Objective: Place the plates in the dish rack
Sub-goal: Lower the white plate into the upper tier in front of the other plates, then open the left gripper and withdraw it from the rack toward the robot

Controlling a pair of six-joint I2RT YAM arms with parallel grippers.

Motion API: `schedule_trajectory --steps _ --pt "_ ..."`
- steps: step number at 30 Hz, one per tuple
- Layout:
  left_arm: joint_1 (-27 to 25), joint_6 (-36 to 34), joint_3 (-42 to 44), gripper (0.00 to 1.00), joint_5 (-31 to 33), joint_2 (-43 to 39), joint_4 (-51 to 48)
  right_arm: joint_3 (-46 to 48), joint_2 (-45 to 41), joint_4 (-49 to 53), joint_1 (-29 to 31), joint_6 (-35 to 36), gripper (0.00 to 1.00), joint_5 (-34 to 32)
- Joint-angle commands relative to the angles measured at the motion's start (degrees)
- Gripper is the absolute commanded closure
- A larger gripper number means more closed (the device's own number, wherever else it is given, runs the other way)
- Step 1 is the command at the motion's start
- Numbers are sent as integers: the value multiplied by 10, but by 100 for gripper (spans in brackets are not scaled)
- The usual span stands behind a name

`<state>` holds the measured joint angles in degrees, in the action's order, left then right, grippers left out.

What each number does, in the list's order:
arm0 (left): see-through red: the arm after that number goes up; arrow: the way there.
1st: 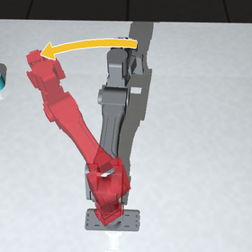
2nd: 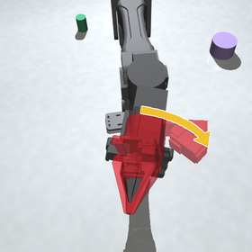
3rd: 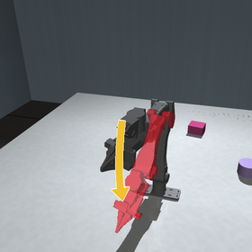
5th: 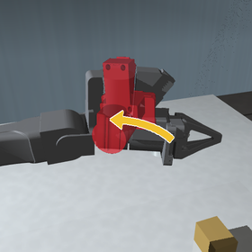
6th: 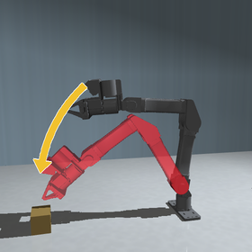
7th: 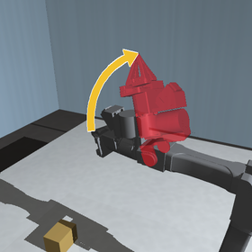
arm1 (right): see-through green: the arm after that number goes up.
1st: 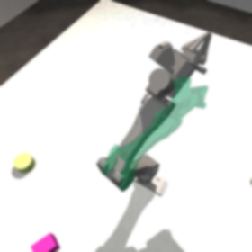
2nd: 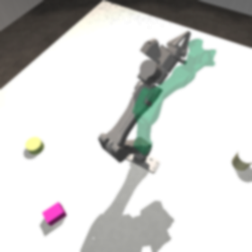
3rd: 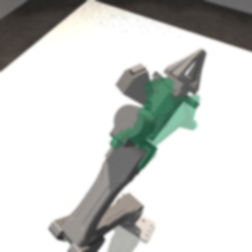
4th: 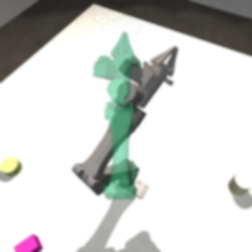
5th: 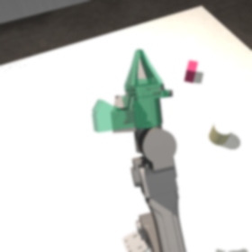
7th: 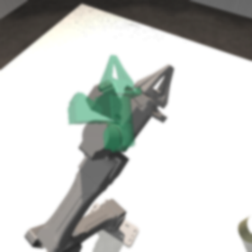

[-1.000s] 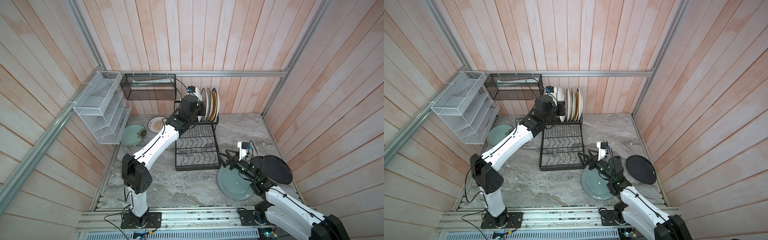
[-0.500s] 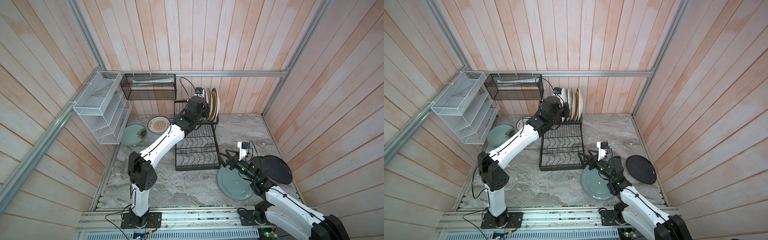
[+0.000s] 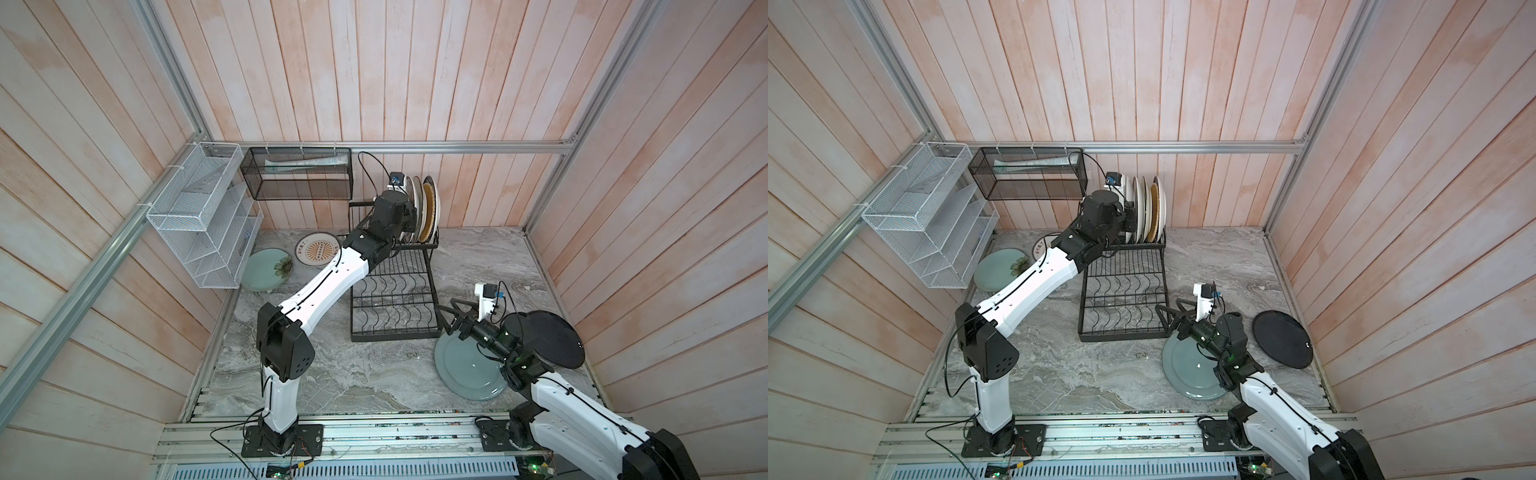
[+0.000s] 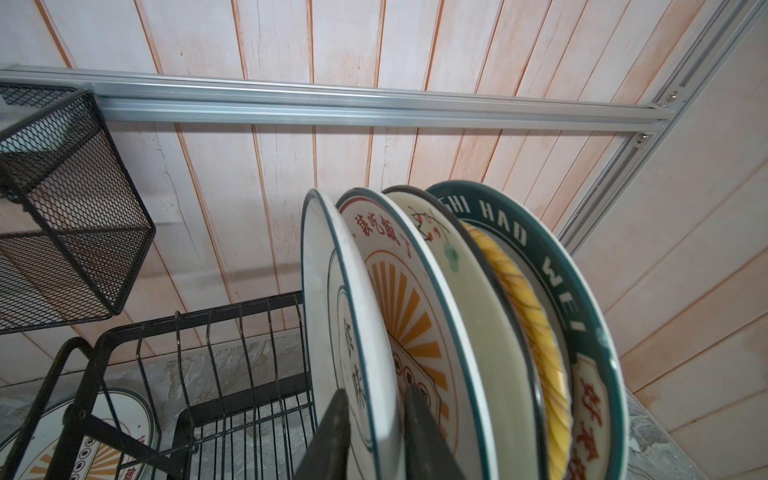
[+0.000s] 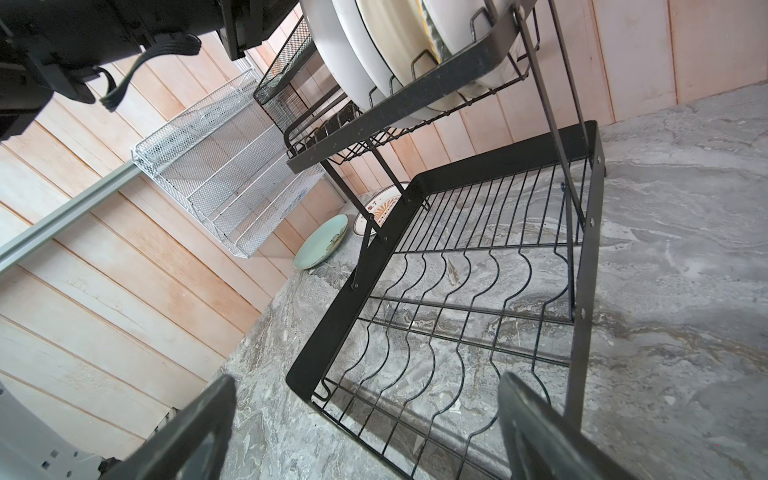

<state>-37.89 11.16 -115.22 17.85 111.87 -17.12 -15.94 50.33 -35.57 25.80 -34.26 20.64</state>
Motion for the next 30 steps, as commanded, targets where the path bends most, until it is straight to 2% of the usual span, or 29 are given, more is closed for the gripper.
schedule_trajectory --steps 1,13,21,30 --pt "2 -2 -23 74 7 3 6 -4 -10 0 3 1 2 -2" --pt "14 11 -15 72 -14 -33 -12 -4 -14 7 3 6 2 -7" --pt "35 19 67 69 -46 -122 2 -5 -14 13 3 13 2 -17" --pt "61 18 171 62 -99 -215 27 -7 -4 21 3 28 2 -31"
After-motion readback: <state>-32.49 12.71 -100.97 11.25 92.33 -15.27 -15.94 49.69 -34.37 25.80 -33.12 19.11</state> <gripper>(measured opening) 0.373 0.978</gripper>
